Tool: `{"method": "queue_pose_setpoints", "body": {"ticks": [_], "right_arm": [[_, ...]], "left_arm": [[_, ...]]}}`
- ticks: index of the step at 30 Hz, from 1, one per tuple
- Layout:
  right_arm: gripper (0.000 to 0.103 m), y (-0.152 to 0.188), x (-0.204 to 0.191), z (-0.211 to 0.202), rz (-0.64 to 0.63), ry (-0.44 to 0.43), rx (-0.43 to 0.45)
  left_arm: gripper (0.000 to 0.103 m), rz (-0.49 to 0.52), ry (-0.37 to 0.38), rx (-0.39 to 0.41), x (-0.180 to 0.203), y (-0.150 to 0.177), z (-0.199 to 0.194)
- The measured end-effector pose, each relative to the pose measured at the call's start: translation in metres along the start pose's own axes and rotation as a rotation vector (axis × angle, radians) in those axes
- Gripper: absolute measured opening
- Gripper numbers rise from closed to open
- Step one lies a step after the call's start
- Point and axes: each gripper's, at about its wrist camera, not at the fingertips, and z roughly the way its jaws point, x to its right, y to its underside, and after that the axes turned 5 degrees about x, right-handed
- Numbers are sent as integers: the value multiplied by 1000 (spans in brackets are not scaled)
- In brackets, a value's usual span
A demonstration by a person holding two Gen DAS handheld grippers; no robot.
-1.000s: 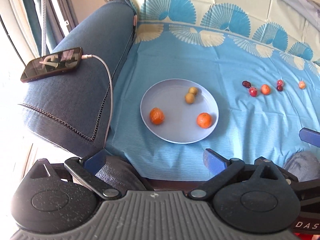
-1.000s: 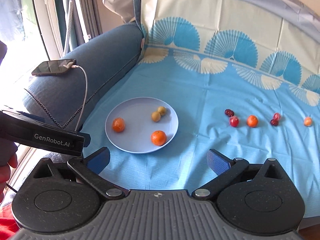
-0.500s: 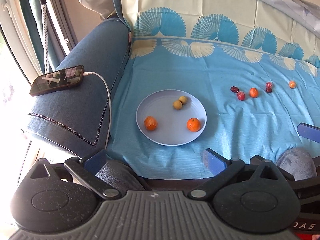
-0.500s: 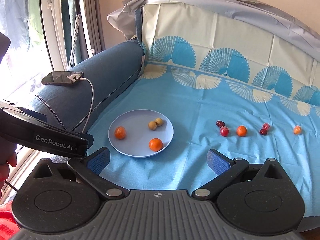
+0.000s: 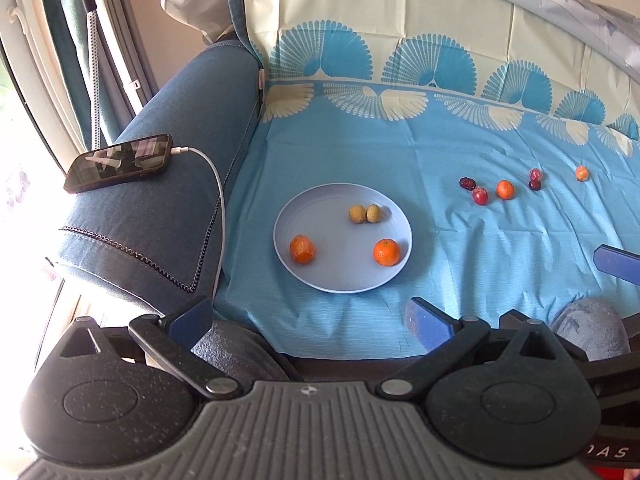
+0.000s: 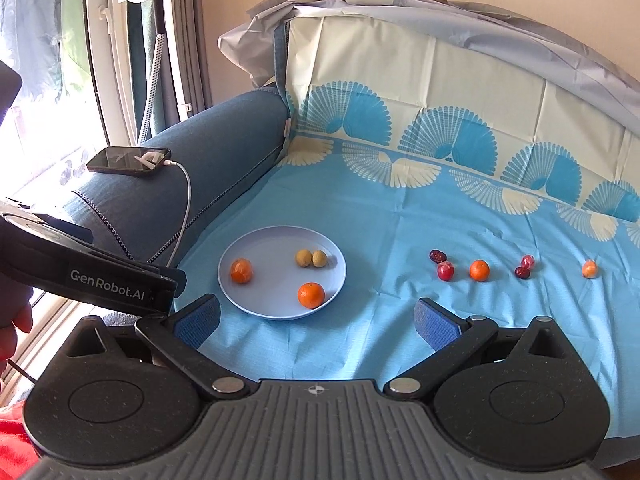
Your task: Organize fruits
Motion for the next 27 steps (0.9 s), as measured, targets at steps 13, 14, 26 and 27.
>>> {"method": "queue_pose_setpoints", "body": {"ticks": [13,14,26,27], "right_arm": [[102,2,2,5,10,-5,-19],[102,2,3,6,12,-7,-22],[102,9,11,21,48,-19,-54],[102,10,12,22,52,-19,-57]], "left_arm": [[103,3,0,-18,-1,0,5],[103,4,0,-22,0,1,6],[103,26,-7,-68,8,2,24],[103,30,-7,-72,9,1,26]]}}
